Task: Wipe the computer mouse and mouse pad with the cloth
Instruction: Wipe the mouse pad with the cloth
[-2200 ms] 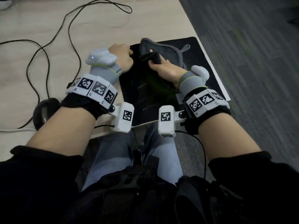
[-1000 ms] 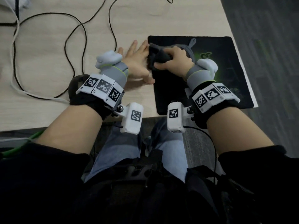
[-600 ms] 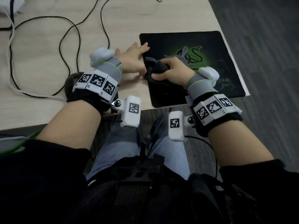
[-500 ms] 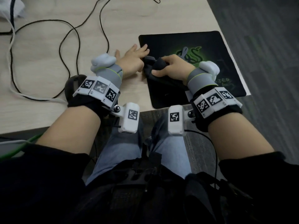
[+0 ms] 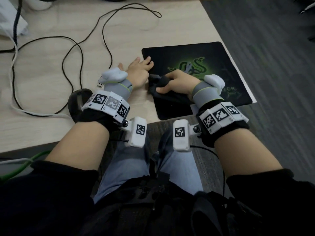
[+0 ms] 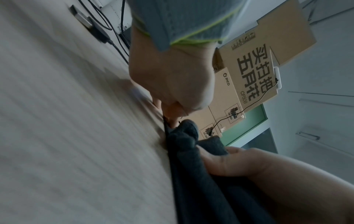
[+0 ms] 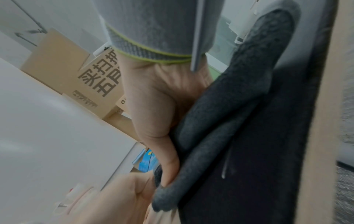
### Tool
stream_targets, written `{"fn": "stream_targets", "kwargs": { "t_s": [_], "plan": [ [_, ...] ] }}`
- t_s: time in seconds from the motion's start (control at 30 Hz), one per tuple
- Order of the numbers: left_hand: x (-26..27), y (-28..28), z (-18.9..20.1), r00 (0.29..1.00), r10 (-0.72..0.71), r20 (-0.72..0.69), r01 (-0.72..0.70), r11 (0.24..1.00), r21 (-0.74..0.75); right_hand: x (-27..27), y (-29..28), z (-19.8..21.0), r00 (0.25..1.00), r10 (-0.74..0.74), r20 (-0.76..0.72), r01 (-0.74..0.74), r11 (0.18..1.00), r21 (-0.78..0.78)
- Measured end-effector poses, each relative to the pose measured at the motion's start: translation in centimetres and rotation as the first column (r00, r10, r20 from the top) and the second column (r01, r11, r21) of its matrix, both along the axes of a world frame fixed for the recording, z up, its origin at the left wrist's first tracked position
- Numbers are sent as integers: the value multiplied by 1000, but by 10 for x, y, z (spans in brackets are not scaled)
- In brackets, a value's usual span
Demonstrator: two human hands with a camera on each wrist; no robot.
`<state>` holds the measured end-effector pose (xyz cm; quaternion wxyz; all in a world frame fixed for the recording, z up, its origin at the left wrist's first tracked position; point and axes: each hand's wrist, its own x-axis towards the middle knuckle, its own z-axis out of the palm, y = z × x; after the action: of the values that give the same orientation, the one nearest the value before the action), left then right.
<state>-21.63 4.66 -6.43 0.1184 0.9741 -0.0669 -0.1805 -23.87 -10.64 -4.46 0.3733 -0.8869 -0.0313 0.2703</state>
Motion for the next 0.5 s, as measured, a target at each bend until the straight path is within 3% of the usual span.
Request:
{"fn": "stream_targets", "kwargs": {
  "t_s": [0.17,0.4,0.5],
  "plan": [
    [0,-2,-2,1000,7,7,-8,1000,30,25,-5,-7,940,-254,226,266,964,-22],
    [-5,-3,-4,999,25,27,-23,997,-75,-12,-10,2,992,98,84,-89,990,-105],
    [-13,-5,-14,996,37,80,-36,999,-21,-20,-14,3,995,45,85,-41,998,-49]
  ]
}}
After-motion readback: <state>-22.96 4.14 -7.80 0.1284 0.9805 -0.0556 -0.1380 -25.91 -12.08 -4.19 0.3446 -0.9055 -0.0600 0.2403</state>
